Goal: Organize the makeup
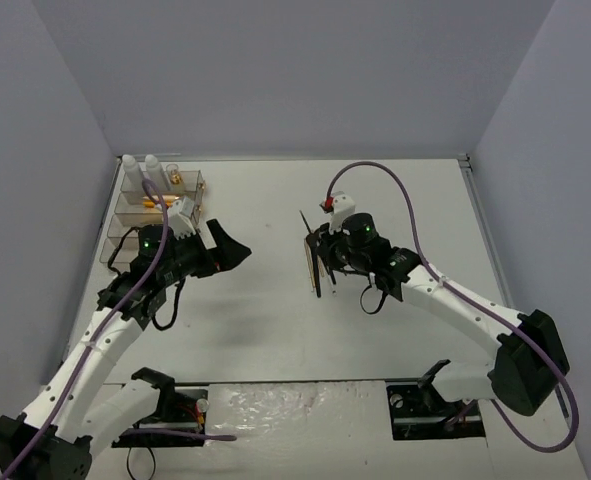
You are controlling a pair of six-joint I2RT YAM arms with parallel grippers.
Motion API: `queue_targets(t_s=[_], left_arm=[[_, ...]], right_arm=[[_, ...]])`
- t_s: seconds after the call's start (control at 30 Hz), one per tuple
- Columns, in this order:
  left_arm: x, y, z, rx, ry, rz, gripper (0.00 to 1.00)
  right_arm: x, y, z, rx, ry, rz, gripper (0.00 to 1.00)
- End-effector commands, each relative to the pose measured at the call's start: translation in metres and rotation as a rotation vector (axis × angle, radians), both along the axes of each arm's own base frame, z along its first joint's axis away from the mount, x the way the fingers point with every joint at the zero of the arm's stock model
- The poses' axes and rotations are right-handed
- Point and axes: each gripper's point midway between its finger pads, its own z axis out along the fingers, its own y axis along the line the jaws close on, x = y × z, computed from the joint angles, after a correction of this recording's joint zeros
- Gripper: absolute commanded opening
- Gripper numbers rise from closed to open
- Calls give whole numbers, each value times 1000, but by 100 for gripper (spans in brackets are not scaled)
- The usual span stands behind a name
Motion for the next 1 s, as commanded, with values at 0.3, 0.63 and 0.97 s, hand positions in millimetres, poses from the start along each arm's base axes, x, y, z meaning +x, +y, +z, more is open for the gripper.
queue_targets(t_s=[0.3,0.63,0.97], left_arm=[[22,-63,60,-97,-169,9,84],[30,-72,61,-98,-203,42,54],[33,-78,62,-132,-210,55,28]], right_arm=[[-49,89,90,403,-133,202,0],[-62,107,89,445,-109,251,0],[-64,109,88,464,-103,254,0]])
